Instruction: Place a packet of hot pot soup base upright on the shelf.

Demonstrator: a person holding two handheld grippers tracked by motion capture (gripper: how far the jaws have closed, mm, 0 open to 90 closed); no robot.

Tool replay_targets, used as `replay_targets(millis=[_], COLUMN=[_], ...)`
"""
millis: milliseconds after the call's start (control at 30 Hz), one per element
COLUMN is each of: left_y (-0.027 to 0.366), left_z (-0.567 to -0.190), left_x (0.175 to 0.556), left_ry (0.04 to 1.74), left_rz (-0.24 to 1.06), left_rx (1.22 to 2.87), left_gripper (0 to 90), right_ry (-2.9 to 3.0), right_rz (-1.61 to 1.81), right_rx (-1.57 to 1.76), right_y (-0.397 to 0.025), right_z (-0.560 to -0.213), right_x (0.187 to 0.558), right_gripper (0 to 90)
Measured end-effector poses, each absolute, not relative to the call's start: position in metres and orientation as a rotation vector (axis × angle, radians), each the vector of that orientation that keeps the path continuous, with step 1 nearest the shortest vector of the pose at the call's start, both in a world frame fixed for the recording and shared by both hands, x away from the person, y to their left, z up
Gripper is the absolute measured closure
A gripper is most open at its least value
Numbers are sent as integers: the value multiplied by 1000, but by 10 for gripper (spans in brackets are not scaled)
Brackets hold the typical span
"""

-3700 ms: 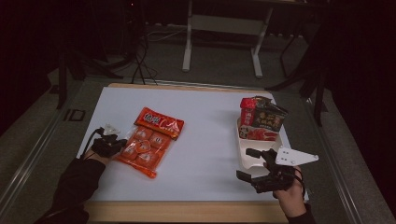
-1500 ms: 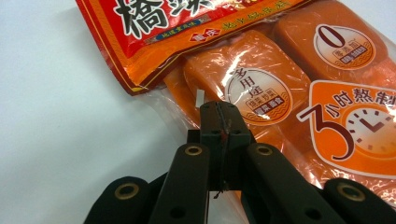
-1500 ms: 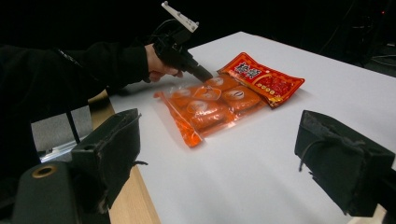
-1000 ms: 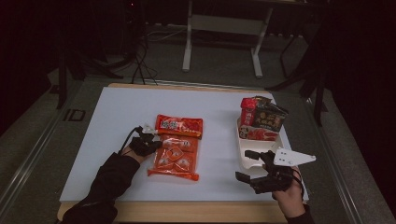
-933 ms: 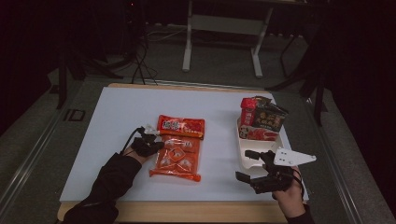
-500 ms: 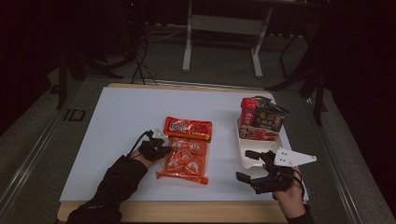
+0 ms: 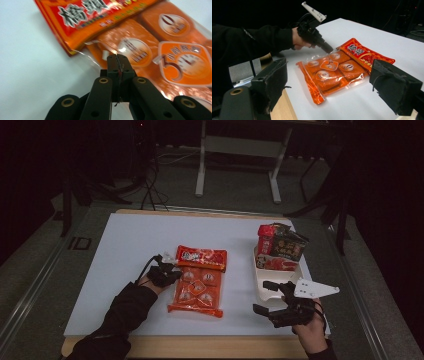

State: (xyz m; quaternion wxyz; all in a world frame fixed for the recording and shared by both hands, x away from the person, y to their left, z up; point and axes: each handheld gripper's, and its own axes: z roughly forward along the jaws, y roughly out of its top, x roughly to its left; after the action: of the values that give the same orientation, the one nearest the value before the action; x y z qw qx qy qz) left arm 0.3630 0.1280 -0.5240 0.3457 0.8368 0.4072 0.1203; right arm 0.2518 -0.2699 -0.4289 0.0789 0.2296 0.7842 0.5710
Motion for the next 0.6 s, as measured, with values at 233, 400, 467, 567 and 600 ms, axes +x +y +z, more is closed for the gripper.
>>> replay_targets(millis=[233, 400, 467, 567, 600], left_y=[120, 113, 109, 99, 97], left_z=[-526, -526, -527, -529, -529], left_x=[388, 403, 407, 411, 412], left_ry=[1107, 1136, 1119, 1110, 1100], left_rz=[341, 330, 321, 298, 297], left_rx=[2154, 2117, 2133, 2161, 2172], left_gripper=[900, 900, 900, 900, 900], right_ry=[2345, 2353, 2355, 2352, 2352], right_rz=[1712, 1707, 1704, 1707, 1709], right_rx=[689, 688, 691, 690, 689], right_y=[-270, -270, -270, -270, -271], right_z=[-429, -430, -431, -431, -430], right_x=[251, 252, 252, 252, 252], right_gripper=[147, 147, 147, 147, 147])
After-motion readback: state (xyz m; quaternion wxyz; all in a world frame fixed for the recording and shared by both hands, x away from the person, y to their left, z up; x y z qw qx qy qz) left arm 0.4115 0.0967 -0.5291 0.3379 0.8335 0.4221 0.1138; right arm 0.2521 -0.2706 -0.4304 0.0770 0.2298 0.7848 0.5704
